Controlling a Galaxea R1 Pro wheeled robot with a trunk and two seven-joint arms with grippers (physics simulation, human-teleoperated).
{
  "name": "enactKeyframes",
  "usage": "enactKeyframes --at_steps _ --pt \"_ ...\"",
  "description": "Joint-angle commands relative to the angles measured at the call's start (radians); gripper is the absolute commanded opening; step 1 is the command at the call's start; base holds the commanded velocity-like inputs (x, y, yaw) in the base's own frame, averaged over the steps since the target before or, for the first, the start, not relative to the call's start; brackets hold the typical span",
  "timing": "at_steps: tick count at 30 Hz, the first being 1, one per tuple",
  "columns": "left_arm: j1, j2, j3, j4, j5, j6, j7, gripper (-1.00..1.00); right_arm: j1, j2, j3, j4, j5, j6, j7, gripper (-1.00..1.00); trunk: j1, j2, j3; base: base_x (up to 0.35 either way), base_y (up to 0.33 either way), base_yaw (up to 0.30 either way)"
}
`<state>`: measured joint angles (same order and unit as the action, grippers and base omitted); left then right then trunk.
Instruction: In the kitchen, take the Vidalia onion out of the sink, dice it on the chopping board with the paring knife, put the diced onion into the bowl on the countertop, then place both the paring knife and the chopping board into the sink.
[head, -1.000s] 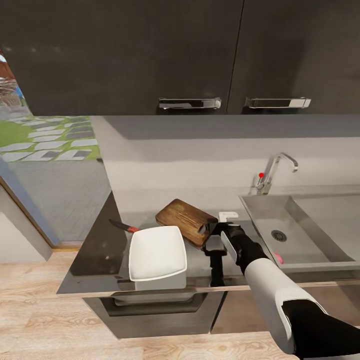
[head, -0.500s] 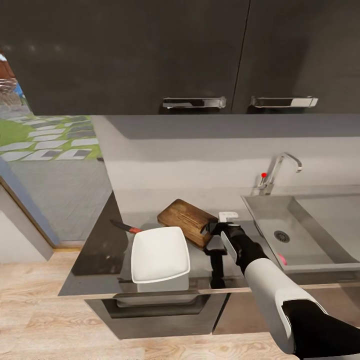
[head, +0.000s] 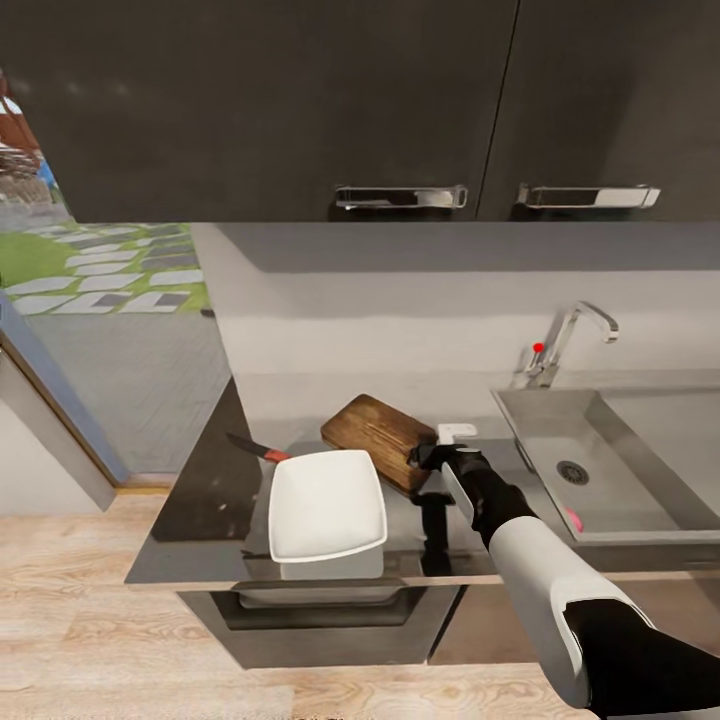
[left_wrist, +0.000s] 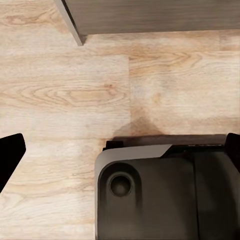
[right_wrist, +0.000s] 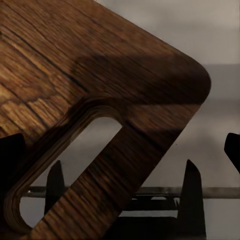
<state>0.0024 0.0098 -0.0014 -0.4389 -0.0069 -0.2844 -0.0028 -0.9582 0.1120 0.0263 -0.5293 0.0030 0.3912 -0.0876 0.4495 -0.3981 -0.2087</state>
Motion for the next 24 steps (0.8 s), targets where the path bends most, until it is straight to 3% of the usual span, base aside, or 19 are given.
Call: enactKeyframes --at_steps 1,6,14,24 --pt "0.000 0.000 0.000 -0.001 -0.001 -0.001 0.000 1.00 -0.001 0.000 0.003 -0.001 0.000 0.006 -0.004 1.00 0.001 -0.002 -0.003 0.000 0.000 0.070" --pt "0.000 -0.001 -0.002 0.000 -0.002 -0.001 0.000 1.00 -0.001 0.000 0.003 -0.001 0.000 0.006 -0.004 1.00 0.001 -0.002 -0.008 0.000 -0.013 0.070" --pt "0.001 -0.002 -0.025 0.000 -0.002 -0.001 0.001 1.00 -0.001 -0.001 0.003 -0.003 0.000 0.006 -0.004 1.00 0.001 -0.002 -0.012 0.000 -0.195 0.023" --pt "0.001 -0.001 -0.025 0.000 -0.002 -0.001 0.000 1.00 -0.001 -0.002 0.003 -0.005 0.000 0.006 -0.004 1.00 0.001 -0.002 -0.012 0.000 -0.020 0.000"
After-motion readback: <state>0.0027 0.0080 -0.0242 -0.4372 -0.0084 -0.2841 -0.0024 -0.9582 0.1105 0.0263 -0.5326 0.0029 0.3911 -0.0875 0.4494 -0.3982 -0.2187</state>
